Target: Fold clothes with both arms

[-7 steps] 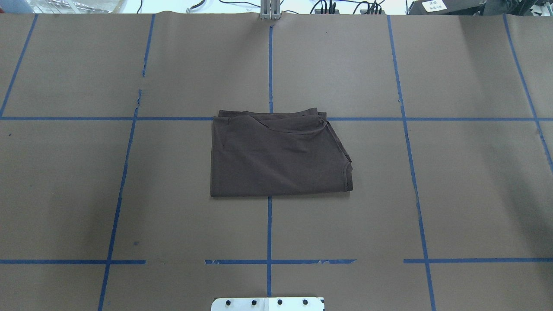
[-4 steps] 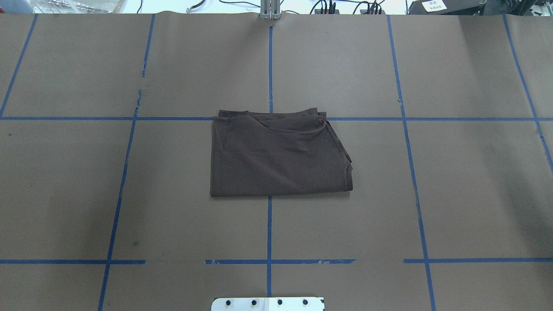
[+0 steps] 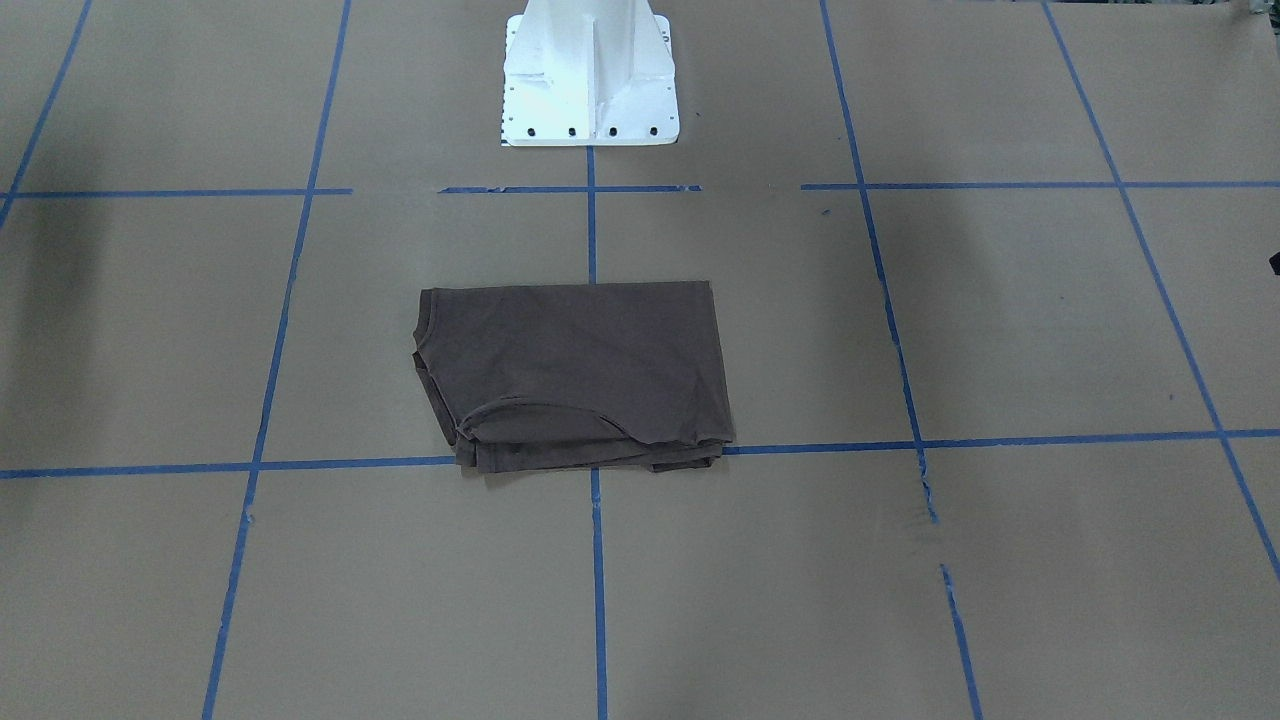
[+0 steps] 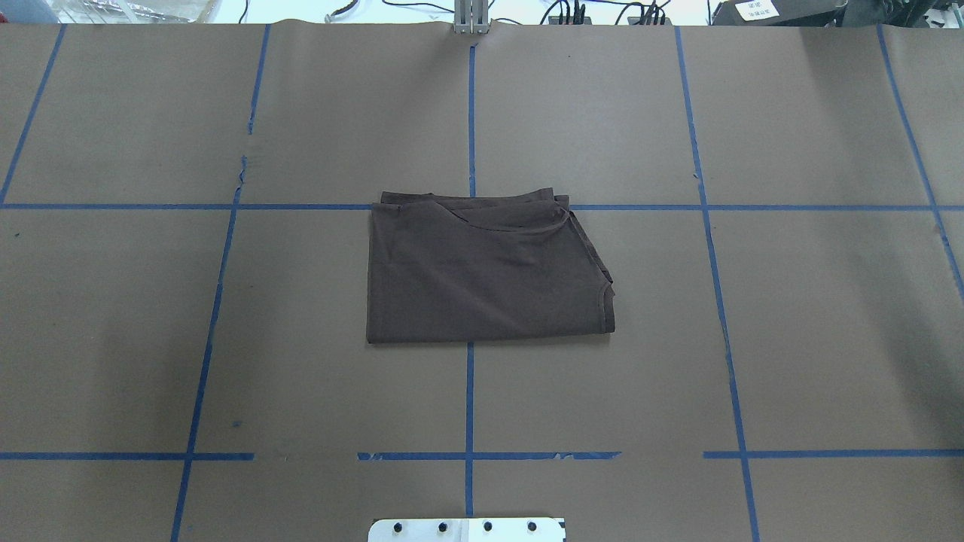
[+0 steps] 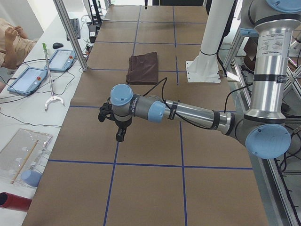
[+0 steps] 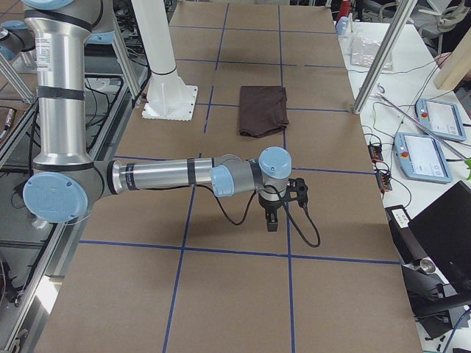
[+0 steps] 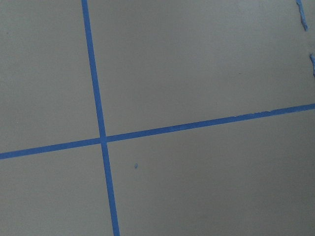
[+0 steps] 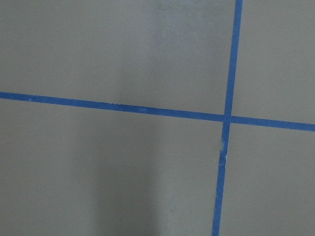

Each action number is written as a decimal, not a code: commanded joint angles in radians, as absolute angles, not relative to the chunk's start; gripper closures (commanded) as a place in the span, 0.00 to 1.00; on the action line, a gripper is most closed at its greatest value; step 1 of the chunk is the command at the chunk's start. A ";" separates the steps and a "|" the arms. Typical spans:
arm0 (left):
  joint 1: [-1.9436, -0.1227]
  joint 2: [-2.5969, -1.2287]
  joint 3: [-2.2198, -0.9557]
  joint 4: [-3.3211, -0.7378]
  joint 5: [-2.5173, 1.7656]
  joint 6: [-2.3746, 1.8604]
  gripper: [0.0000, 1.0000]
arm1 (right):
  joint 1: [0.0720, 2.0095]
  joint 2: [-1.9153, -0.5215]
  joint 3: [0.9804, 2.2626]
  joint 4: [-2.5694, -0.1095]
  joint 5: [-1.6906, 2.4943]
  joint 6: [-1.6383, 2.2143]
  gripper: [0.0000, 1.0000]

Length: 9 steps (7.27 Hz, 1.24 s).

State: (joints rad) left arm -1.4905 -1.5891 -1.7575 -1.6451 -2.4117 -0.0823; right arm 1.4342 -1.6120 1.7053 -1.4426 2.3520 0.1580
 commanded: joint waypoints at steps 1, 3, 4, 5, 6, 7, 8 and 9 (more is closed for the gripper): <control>-1.471 -1.597 -1.769 -1.643 -2.413 -0.081 0.00 | 1.434 -1.623 1.715 -1.442 2.370 0.158 0.00; -1.470 -1.598 -1.776 -1.646 -2.414 -0.081 0.00 | 1.439 -1.649 1.747 -1.443 2.387 0.158 0.00; -1.468 -1.597 -1.792 -1.643 -2.414 -0.083 0.00 | 1.437 -1.666 1.765 -1.443 2.390 0.158 0.00; -1.468 -1.595 -1.787 -1.640 -2.413 -0.081 0.00 | 1.437 -1.670 1.763 -1.443 2.391 0.158 0.00; -1.468 -1.592 -1.789 -1.640 -2.411 -0.083 0.00 | 1.437 -1.672 1.763 -1.443 2.393 0.158 0.00; -1.457 -1.592 -1.795 -1.638 -2.408 -0.083 0.00 | 1.437 -1.672 1.763 -1.442 2.393 0.156 0.00; -1.456 -1.598 -1.790 -1.638 -2.404 -0.081 0.00 | 1.437 -1.672 1.756 -1.443 2.393 0.155 0.00; -1.456 -1.595 -1.811 -1.643 -2.413 -0.083 0.00 | 1.437 -1.674 1.761 -1.445 2.425 0.156 0.00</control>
State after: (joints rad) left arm -1.4576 -1.5956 -1.7958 -1.6395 -2.4080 -0.0822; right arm 1.4373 -1.6721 1.7597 -1.4434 2.4003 0.1561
